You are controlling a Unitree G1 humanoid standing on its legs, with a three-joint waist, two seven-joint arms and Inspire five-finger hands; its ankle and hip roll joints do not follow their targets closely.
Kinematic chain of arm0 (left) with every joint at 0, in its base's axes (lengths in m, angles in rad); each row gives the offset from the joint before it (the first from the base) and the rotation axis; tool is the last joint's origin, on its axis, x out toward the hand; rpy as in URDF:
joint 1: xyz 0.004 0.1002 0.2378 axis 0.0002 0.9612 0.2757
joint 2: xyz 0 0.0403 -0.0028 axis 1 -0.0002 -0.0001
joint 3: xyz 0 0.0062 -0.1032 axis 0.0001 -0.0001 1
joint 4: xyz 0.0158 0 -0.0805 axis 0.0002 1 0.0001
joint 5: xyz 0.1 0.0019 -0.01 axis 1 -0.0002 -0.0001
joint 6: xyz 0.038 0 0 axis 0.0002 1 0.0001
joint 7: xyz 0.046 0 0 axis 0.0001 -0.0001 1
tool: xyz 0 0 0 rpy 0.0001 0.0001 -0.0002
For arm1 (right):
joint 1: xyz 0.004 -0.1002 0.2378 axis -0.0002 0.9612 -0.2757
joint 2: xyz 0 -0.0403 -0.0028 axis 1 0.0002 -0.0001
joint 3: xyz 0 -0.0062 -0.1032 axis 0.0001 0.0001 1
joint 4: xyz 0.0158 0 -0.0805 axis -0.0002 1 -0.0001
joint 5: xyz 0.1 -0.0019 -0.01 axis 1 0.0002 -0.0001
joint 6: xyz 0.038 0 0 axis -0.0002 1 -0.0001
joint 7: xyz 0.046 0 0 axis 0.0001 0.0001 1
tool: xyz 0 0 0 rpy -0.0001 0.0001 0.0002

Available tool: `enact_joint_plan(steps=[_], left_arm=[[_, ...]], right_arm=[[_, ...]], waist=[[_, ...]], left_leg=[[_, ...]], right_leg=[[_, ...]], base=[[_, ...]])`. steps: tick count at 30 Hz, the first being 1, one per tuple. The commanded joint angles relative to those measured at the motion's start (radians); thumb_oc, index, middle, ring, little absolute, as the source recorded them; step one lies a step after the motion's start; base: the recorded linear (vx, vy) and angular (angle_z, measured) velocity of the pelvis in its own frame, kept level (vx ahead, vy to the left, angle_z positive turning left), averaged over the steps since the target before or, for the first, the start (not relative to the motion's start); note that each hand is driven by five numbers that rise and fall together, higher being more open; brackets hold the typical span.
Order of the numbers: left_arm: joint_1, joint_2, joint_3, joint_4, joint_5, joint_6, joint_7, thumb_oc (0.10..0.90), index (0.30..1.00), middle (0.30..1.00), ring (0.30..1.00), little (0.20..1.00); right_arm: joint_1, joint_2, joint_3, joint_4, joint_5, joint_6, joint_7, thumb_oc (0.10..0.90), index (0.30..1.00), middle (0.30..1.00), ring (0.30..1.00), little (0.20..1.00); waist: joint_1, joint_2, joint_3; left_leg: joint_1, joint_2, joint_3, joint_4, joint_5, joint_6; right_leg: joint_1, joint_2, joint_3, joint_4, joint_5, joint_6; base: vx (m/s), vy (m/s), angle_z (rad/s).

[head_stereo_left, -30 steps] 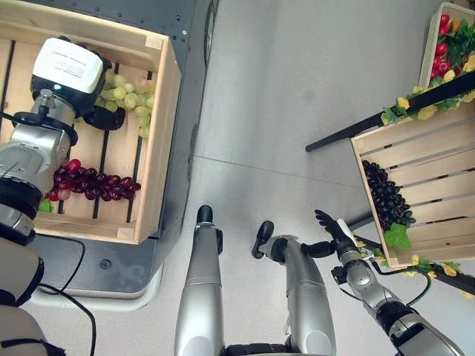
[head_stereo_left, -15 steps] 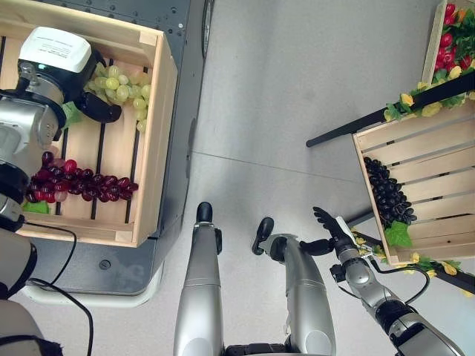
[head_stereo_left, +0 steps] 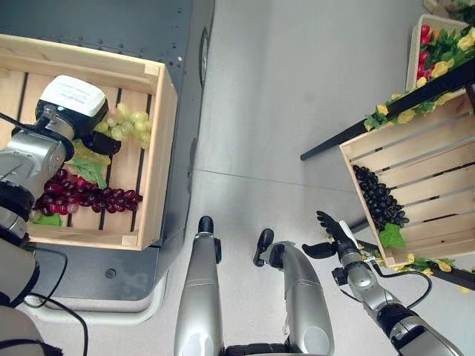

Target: Pick up the fruits from the basket on one side to the basket on the other side

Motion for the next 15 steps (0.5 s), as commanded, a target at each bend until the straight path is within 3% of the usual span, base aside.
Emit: enact_joint_plan(steps=[1,7,10,15], left_arm=[[-0.017,0.080,0.136,-0.033,0.039,0.010,0.151,0.400,0.300,0.300,0.300,0.300],[0.084,0.124,0.232,-0.107,0.083,-0.030,0.267,0.400,0.300,0.300,0.300,0.300],[0.174,0.146,0.307,-0.149,0.054,-0.041,0.299,0.400,0.300,0.300,0.300,0.300],[0.368,0.137,0.499,-0.172,-0.187,-0.076,0.317,0.400,0.300,0.300,0.300,0.300]], right_arm=[[0.054,-0.073,-0.068,-0.050,0.034,-0.047,0.008,0.800,0.900,0.900,0.900,0.900],[0.079,-0.068,-0.084,-0.112,0.033,-0.060,0.015,0.800,0.900,0.900,0.900,0.900],[0.105,-0.064,-0.091,-0.147,0.028,-0.061,0.017,0.800,0.900,0.900,0.900,0.900],[0.154,-0.057,-0.092,-0.242,0.002,-0.028,0.008,0.800,0.900,0.900,0.900,0.900]], waist=[[0.008,0.083,-0.010],[0.013,0.114,-0.013],[0.014,0.137,-0.054],[0.011,0.167,-0.126]], left_leg=[[0.184,-0.055,0.096,-0.163,-0.045,0.071],[0.334,-0.072,0.103,-0.221,-0.045,0.074],[0.398,-0.081,0.104,-0.262,-0.043,0.075],[0.509,-0.104,0.094,-0.349,-0.028,0.073]], right_leg=[[0.101,0.017,-0.030,-0.054,0.088,0.013],[0.232,0.005,-0.019,-0.096,0.089,0.021],[0.287,0.000,-0.012,-0.132,0.096,0.029],[0.389,0.002,0.003,-0.227,0.111,0.041]], base=[[0.00,-0.016,-0.03],[-0.01,-0.014,-0.07],[0.03,0.009,-0.14],[0.06,0.006,-0.11]])
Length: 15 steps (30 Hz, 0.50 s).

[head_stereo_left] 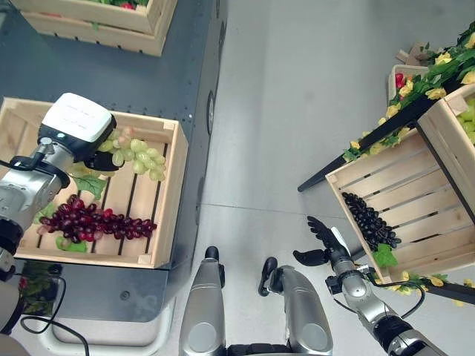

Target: Pick up the fruits from the basket on one side to the basket on the other side

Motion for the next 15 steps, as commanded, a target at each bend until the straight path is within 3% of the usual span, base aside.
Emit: enact_joint_plan(steps=[1,4,7,15], left_arm=[[0.059,0.038,0.215,-0.004,-0.254,-0.016,0.090,0.400,0.300,0.300,0.300,0.300],[0.154,0.000,0.336,-0.026,-0.344,-0.062,0.072,0.400,0.300,0.300,0.300,0.300],[0.213,-0.010,0.396,-0.083,-0.322,-0.077,0.070,0.400,0.300,0.300,0.300,0.300],[0.173,0.085,0.317,-0.205,-0.183,-0.100,0.138,0.400,0.300,0.300,0.300,0.300]], right_arm=[[0.062,-0.076,-0.079,-0.088,-0.010,-0.028,-0.013,0.800,0.900,0.900,0.900,0.900],[0.091,-0.065,-0.071,-0.156,-0.040,-0.023,-0.017,0.800,0.900,0.900,0.900,0.900],[0.110,-0.067,-0.058,-0.239,-0.027,-0.016,0.008,0.800,0.900,0.900,0.900,0.900],[0.090,-0.126,-0.002,-0.420,0.090,-0.027,0.198,0.800,0.900,0.900,0.900,0.900]], waist=[[-0.011,0.107,-0.140],[-0.015,0.116,-0.186],[-0.017,0.122,-0.223],[-0.014,0.138,-0.316]], left_leg=[[0.167,-0.106,0.016,-0.184,-0.030,0.072],[0.224,-0.118,0.005,-0.241,-0.017,0.065],[0.271,-0.125,-0.004,-0.297,-0.003,0.054],[0.347,-0.129,-0.030,-0.429,0.050,0.036]], right_leg=[[0.099,0.009,-0.022,-0.097,0.099,0.022],[0.166,0.025,-0.018,-0.184,0.110,0.024],[0.226,0.042,-0.019,-0.271,0.120,0.024],[0.318,0.065,-0.023,-0.433,0.164,0.022]], base=[[0.07,-0.019,-0.18],[0.06,-0.040,-0.02],[0.05,-0.056,0.05],[0.00,-0.079,-0.02]])
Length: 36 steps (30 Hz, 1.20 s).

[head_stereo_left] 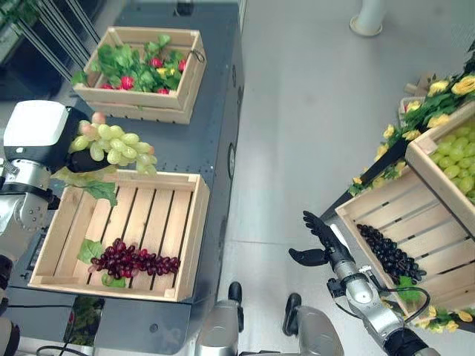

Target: Pick up the fruits from the basket on one side to the basket on the other side

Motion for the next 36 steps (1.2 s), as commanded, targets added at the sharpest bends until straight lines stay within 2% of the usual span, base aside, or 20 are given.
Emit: enact_joint_plan(steps=[1,6,7,10,13,16,18,22,23,25,30,36], left_arm=[[-0.114,0.132,-0.024,-0.069,0.045,-0.022,0.141,0.400,0.300,0.300,0.300,0.300],[-0.327,0.165,-0.217,-0.098,0.108,-0.046,0.207,0.400,0.300,0.300,0.300,0.300],[-0.430,0.167,-0.305,-0.107,0.109,-0.046,0.221,0.400,0.300,0.300,0.300,0.300],[-0.524,0.146,-0.385,-0.103,0.140,-0.048,0.237,0.400,0.300,0.300,0.300,0.300],[-0.717,0.110,-0.558,-0.076,0.280,-0.056,0.301,0.400,0.300,0.300,0.300,0.300],[-0.812,0.087,-0.653,-0.067,0.370,-0.057,0.346,0.400,0.300,0.300,0.300,0.300],[-0.902,0.059,-0.753,-0.082,0.450,-0.053,0.386,0.400,0.300,0.300,0.300,0.300],[-0.976,0.021,-0.831,-0.087,0.480,-0.052,0.410,0.400,0.300,0.300,0.300,0.300],[-1.000,0.008,-0.853,-0.094,0.483,-0.056,0.408,0.400,0.300,0.300,0.300,0.300],[-1.012,-0.001,-0.868,-0.092,0.493,-0.059,0.421,0.400,0.300,0.300,0.300,0.300],[-1.024,-0.051,-0.906,-0.036,0.567,-0.094,0.549,0.400,0.300,0.300,0.300,0.300],[-1.018,-0.081,-0.928,0.019,0.561,-0.106,0.602,0.400,0.300,0.300,0.300,0.300]], right_arm=[[-0.032,-0.057,0.036,-0.122,0.086,-0.073,0.125,0.800,0.900,0.900,0.900,0.900],[-0.125,-0.126,0.062,-0.214,0.278,0.013,0.306,0.800,0.900,0.900,0.900,0.900],[-0.182,-0.149,0.072,-0.239,0.330,0.042,0.332,0.800,0.900,0.900,0.900,0.900],[-0.248,-0.149,0.075,-0.250,0.375,0.086,0.352,0.800,0.900,0.900,0.900,0.900],[-0.371,-0.164,0.104,-0.261,0.441,0.191,0.408,0.800,0.900,0.900,0.900,0.900],[-0.426,-0.170,0.121,-0.251,0.479,0.238,0.425,0.800,0.900,0.900,0.900,0.900],[-0.487,-0.160,0.131,-0.231,0.605,0.328,0.482,0.800,0.900,0.900,0.900,0.900],[-0.528,-0.137,0.140,-0.186,0.696,0.385,0.508,0.800,0.900,0.900,0.900,0.900],[-0.536,-0.114,0.137,-0.163,0.753,0.421,0.531,0.800,0.900,0.900,0.900,0.900],[-0.539,-0.103,0.136,-0.162,0.804,0.440,0.536,0.800,0.900,0.900,0.900,0.900],[-0.561,-0.023,0.118,-0.121,0.970,0.518,0.550,0.800,0.900,0.900,0.900,0.900],[-0.571,0.018,0.116,-0.097,1.064,0.571,0.550,0.800,0.900,0.900,0.900,0.900]], waist=[[-0.021,0.035,-0.166],[-0.008,0.037,-0.217],[-0.010,0.036,-0.232],[-0.008,0.033,-0.246],[-0.010,0.029,-0.269],[-0.012,0.026,-0.278],[-0.019,0.022,-0.290],[-0.022,0.021,-0.303],[-0.022,0.023,-0.311],[-0.022,0.023,-0.314],[-0.023,0.028,-0.329],[-0.024,0.034,-0.340]], left_leg=[[0.065,-0.107,-0.035,-0.096,-0.044,0.032],[0.101,-0.105,-0.053,-0.190,-0.003,0.019],[0.109,-0.106,-0.058,-0.216,0.009,0.014],[0.119,-0.106,-0.063,-0.242,0.022,0.010],[0.117,-0.105,-0.068,-0.275,0.041,-0.003],[0.113,-0.107,-0.075,-0.275,0.043,-0.005],[0.121,-0.105,-0.059,-0.275,0.040,-0.002],[0.128,-0.104,-0.052,-0.275,0.039,-0.004],[0.131,-0.103,-0.051,-0.275,0.037,-0.005],[0.133,-0.103,-0.050,-0.275,0.036,-0.005],[0.143,-0.106,-0.052,-0.275,0.030,-0.005],[0.149,-0.107,-0.051,-0.275,0.029,-0.006]], right_leg=[[0.056,0.030,-0.018,-0.119,0.071,-0.006],[0.101,0.044,-0.023,-0.221,0.106,-0.002],[0.113,0.047,-0.023,-0.258,0.125,-0.001],[0.124,0.052,-0.022,-0.291,0.144,0.001],[0.140,0.063,-0.028,-0.346,0.174,0.000],[0.141,0.066,-0.029,-0.353,0.179,0.000],[0.142,0.065,-0.026,-0.349,0.176,-0.003],[0.152,0.066,-0.029,-0.355,0.175,-0.007],[0.156,0.066,-0.029,-0.355,0.171,-0.008],[0.158,0.065,-0.030,-0.355,0.170,-0.008],[0.167,0.064,-0.034,-0.355,0.161,-0.011],[0.172,0.062,-0.036,-0.355,0.158,-0.011]], base=[[0.00,-0.114,0.01],[-0.03,-0.115,0.04],[-0.06,-0.126,0.09],[-0.04,-0.077,0.12],[-0.07,-0.101,-0.03],[-0.04,-0.049,-0.04],[-0.01,-0.037,-0.05],[0.02,-0.035,0.00],[0.03,-0.035,-0.03],[0.02,-0.033,-0.02],[0.00,-0.015,0.00],[0.00,0.000,0.00]])
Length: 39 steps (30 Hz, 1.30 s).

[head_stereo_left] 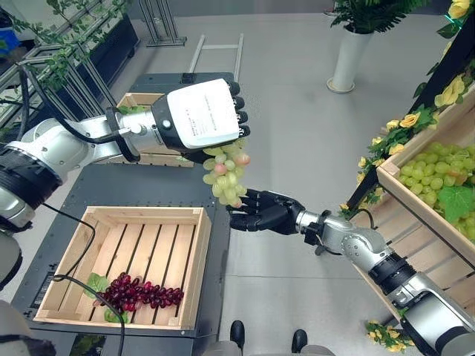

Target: Pick up the fruits from the basket on one side to the basket on the other side

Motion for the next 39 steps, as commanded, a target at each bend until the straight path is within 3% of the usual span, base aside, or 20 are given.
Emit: enact_joint_plan(steps=[1,5,14,28,39], left_arm=[[-0.149,-0.053,0.002,0.202,-0.065,0.048,0.103,0.400,0.300,0.300,0.300,0.300],[-0.150,-0.080,-0.009,0.220,-0.060,0.041,0.124,0.400,0.300,0.300,0.300,0.300],[-0.133,-0.124,-0.015,0.254,-0.015,0.018,0.148,0.400,0.300,0.300,0.300,0.300],[-0.112,-0.179,-0.013,0.298,0.027,-0.009,0.147,0.400,0.300,0.300,0.300,0.300],[-0.094,-0.219,-0.002,0.323,0.066,-0.007,0.136,0.400,0.300,0.300,0.300,0.300]], right_arm=[[-0.075,0.046,-0.041,0.030,0.138,-0.029,0.061,0.800,0.900,0.900,0.900,0.900],[-0.091,0.061,-0.033,0.045,0.215,-0.014,0.053,0.800,0.900,0.900,0.900,0.900],[-0.139,0.081,-0.034,0.055,0.257,-0.067,0.014,0.800,0.900,0.900,0.900,0.900],[-0.147,0.133,-0.015,0.019,0.364,-0.069,0.106,0.800,0.900,0.900,0.900,0.900],[-0.144,0.164,0.009,-0.017,0.424,-0.053,0.112,0.800,0.900,0.900,0.900,0.900]], waist=[[0.025,0.002,-0.163],[0.028,0.002,-0.169],[0.031,0.002,-0.174],[0.029,0.002,-0.180],[0.021,-0.001,-0.182]], left_leg=[[0.032,-0.094,-0.023,-0.008,-0.109,-0.013],[0.032,-0.094,-0.025,-0.008,-0.110,-0.013],[0.034,-0.097,-0.030,-0.008,-0.109,-0.013],[0.042,-0.096,-0.034,-0.008,-0.112,-0.009],[0.043,-0.092,-0.032,-0.008,-0.110,-0.010]], right_leg=[[0.013,0.025,-0.018,0.000,-0.031,-0.020],[0.015,0.021,-0.024,0.000,-0.036,-0.021],[0.017,0.018,-0.028,0.000,-0.038,-0.022],[0.026,0.018,-0.024,0.000,-0.043,-0.024],[0.025,0.021,-0.017,0.000,-0.043,-0.025]], base=[[0.00,0.000,0.00],[0.01,0.011,0.03],[0.01,0.007,0.02],[0.00,0.000,0.00],[0.00,0.000,0.00]])
